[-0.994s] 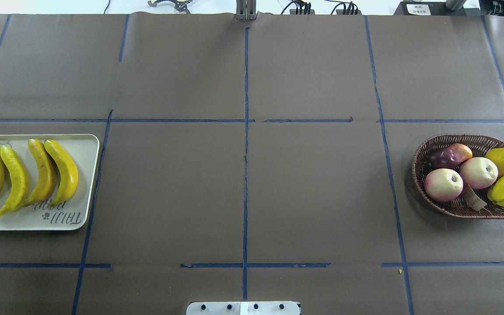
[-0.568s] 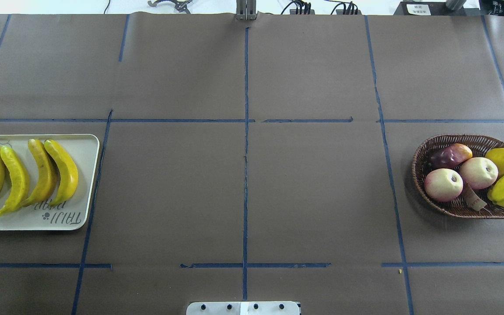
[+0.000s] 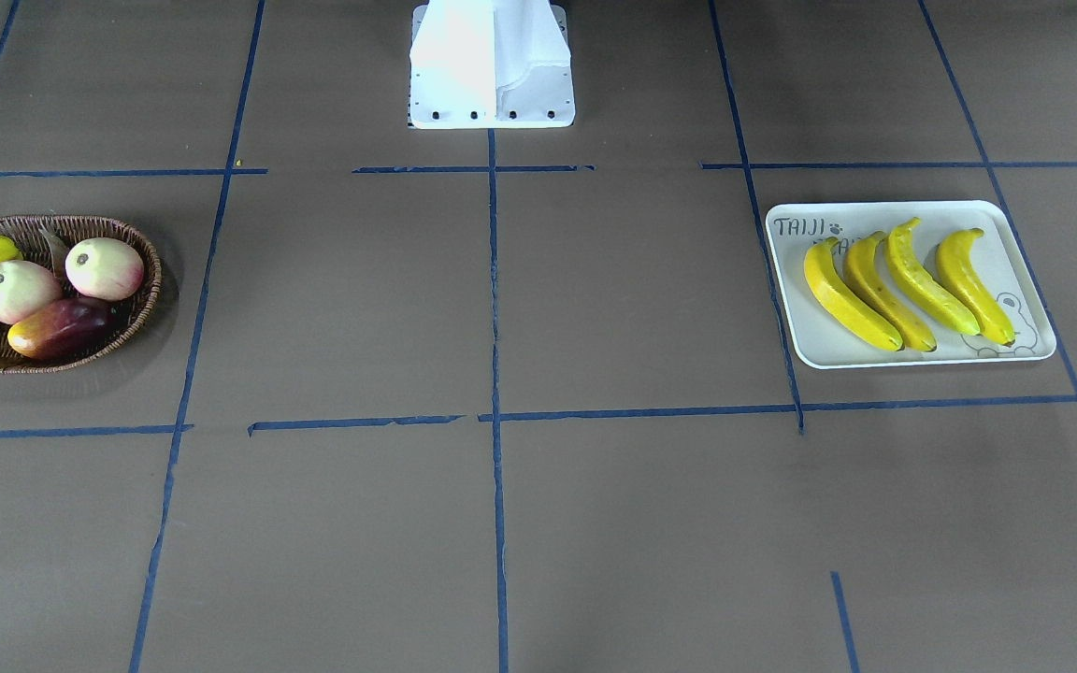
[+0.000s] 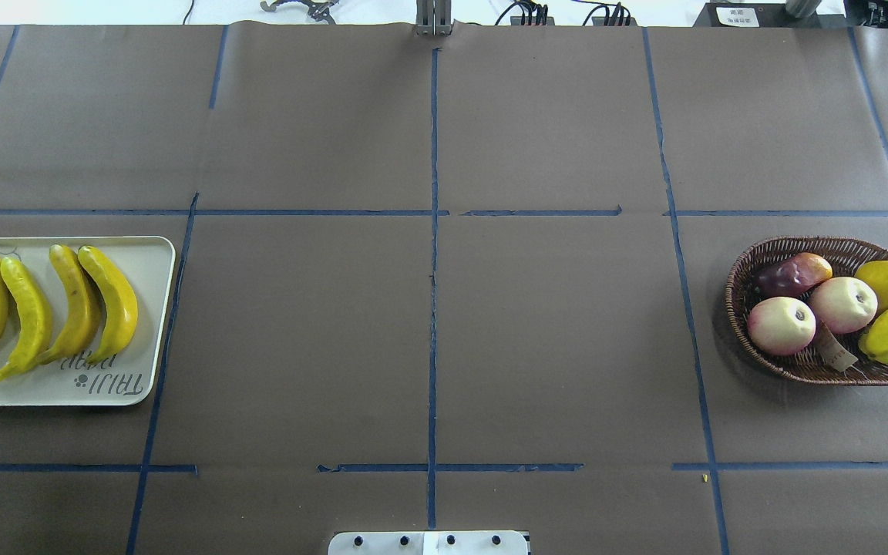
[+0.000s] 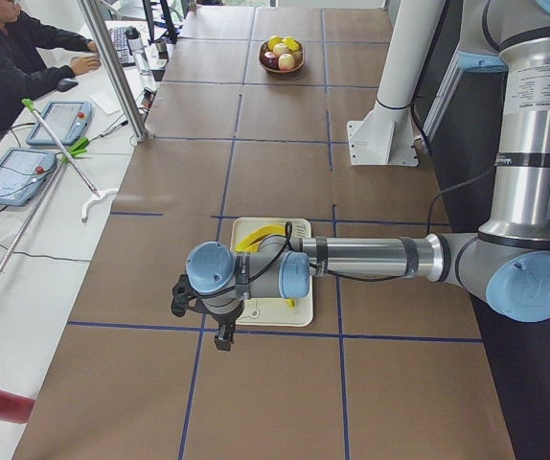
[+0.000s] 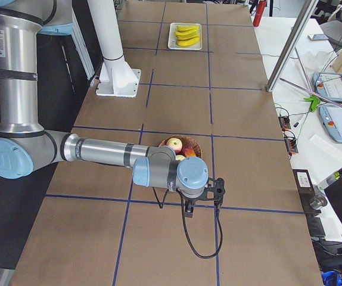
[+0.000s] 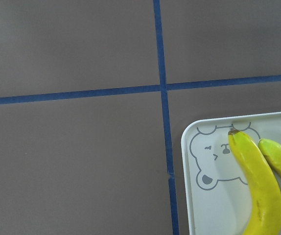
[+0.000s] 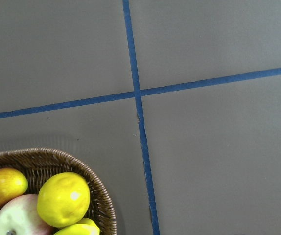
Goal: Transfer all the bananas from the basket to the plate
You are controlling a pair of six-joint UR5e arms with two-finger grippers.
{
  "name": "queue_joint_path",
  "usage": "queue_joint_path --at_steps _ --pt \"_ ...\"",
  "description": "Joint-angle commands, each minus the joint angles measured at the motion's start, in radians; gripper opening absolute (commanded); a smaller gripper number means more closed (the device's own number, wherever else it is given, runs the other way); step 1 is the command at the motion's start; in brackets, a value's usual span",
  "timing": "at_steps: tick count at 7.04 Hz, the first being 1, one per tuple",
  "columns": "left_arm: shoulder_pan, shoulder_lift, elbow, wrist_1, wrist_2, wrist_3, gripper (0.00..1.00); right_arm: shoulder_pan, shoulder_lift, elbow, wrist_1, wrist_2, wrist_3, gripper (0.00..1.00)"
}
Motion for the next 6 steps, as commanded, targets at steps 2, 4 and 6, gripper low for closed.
queue_joint_path --at_steps 2,4,6 --pt "0.002 -0.001 -0.004 0.000 0.000 -0.001 1.00 -0.049 -0.024 0.059 -0.049 -0.009 -0.003 1.00" --pt "0.002 -0.003 -0.001 0.000 0.000 0.000 1.00 -0.052 -0.024 0.058 -0.046 -0.009 -0.006 1.00" --pt "0.002 -0.003 -0.001 0.000 0.001 0.000 1.00 -0.052 -0.024 0.055 -0.044 -0.009 -0.015 1.00"
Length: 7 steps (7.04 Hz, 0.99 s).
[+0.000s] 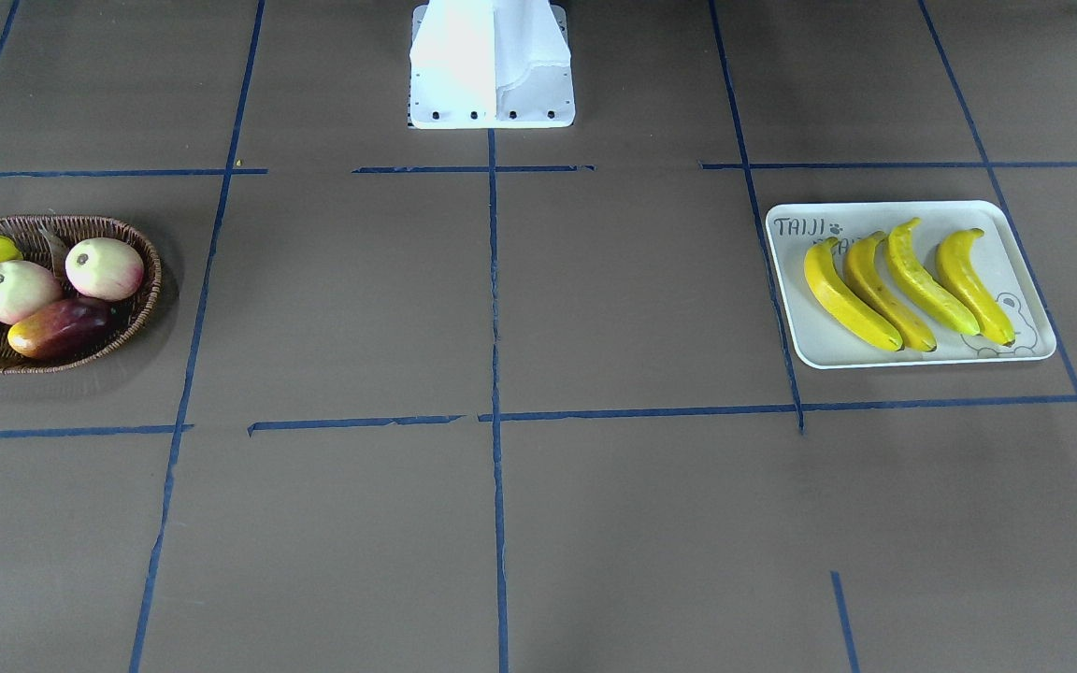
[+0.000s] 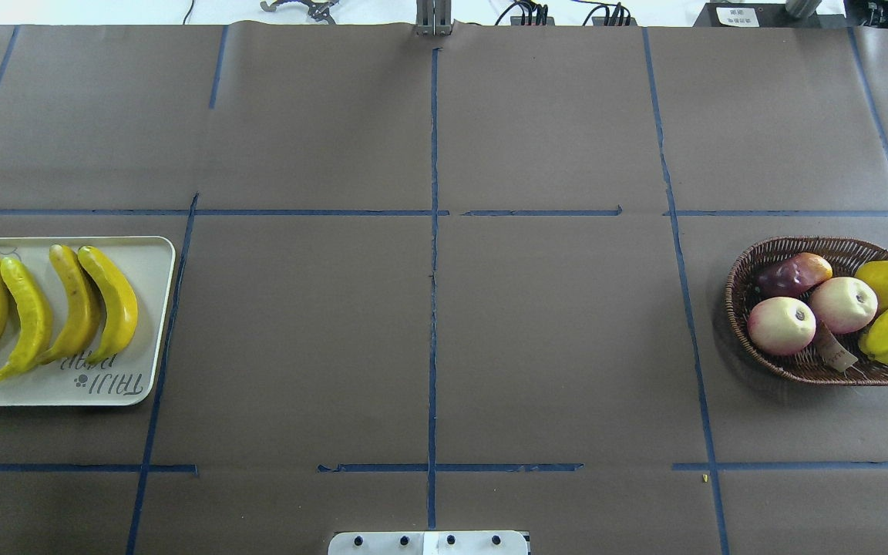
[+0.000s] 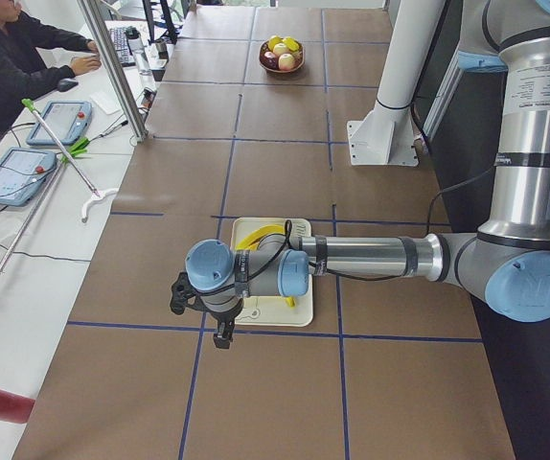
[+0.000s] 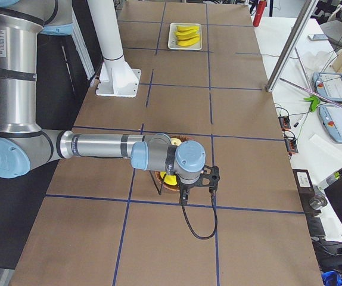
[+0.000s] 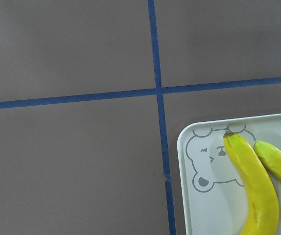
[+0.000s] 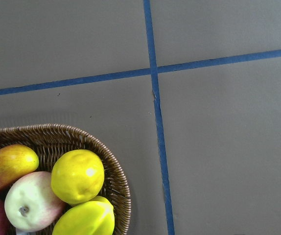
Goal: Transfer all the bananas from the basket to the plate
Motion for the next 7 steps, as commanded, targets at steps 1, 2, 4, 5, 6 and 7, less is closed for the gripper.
queue_joint_path --at_steps 1,2,4,5,6,7 --pt "0.000 -0.002 0.000 0.000 0.000 0.000 1.00 -0.001 0.000 -0.007 0.001 0.000 -0.006 1.00" --pt "0.000 -0.002 0.000 0.000 0.000 0.000 1.00 -0.001 0.000 -0.019 0.002 0.000 -0.008 1.00" --pt "-0.001 -0.003 0.000 0.000 0.000 0.000 1.00 -0.001 0.001 -0.059 0.057 0.000 -0.037 1.00" --pt "0.000 -0.003 0.000 0.000 0.001 0.000 1.00 -0.001 0.003 -0.058 0.058 0.000 -0.037 1.00" --pt "0.000 -0.002 0.000 0.000 0.001 0.000 1.00 -0.001 0.003 -0.056 0.058 0.000 -0.035 1.00" --pt "-0.001 -0.002 -0.001 0.000 0.000 0.000 1.00 -0.001 0.003 -0.055 0.058 0.000 -0.031 1.00"
